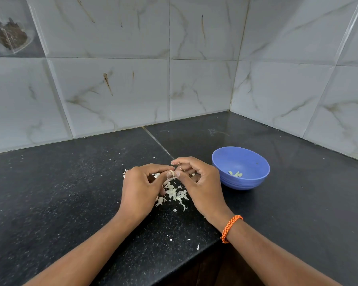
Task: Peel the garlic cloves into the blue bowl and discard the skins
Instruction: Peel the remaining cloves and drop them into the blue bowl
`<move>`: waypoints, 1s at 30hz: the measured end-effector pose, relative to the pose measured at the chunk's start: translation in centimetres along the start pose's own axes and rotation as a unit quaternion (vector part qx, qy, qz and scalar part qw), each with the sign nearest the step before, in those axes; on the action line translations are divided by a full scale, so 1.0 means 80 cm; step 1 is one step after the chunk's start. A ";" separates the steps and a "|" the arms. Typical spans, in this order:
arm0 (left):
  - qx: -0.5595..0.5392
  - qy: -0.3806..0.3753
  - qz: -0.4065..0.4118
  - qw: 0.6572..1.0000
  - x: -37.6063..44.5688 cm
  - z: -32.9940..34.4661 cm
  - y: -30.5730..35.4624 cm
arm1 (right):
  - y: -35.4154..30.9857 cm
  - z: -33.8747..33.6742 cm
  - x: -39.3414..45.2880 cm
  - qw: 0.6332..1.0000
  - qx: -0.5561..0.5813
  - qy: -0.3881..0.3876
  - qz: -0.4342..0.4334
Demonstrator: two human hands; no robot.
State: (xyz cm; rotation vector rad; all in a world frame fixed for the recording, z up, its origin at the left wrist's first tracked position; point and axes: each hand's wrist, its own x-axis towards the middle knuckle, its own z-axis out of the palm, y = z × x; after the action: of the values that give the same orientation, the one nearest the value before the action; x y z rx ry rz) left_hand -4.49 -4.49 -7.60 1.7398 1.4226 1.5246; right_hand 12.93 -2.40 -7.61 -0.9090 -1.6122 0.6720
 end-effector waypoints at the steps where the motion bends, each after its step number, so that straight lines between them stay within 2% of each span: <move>1: 0.002 -0.003 -0.002 1.000 0.000 0.000 -0.001 | 0.000 0.000 0.000 1.000 -0.001 0.001 0.000; 8: 0.020 -0.030 0.006 0.999 -0.001 0.002 0.003 | 0.005 0.002 0.000 1.000 -0.004 0.015 -0.005; 19: -0.028 0.019 -0.008 0.999 0.000 -0.003 0.007 | -0.004 0.002 -0.002 1.000 0.005 -0.014 -0.008; 30: 0.079 0.012 0.018 0.997 0.000 -0.002 -0.002 | 0.003 0.004 -0.003 0.997 -0.065 0.004 -0.043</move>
State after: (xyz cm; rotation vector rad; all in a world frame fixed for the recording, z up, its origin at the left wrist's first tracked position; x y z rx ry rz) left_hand -4.70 -4.46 -7.68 1.8542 1.5696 1.4905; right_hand 12.67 -2.44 -8.02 -0.9290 -1.6925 0.5076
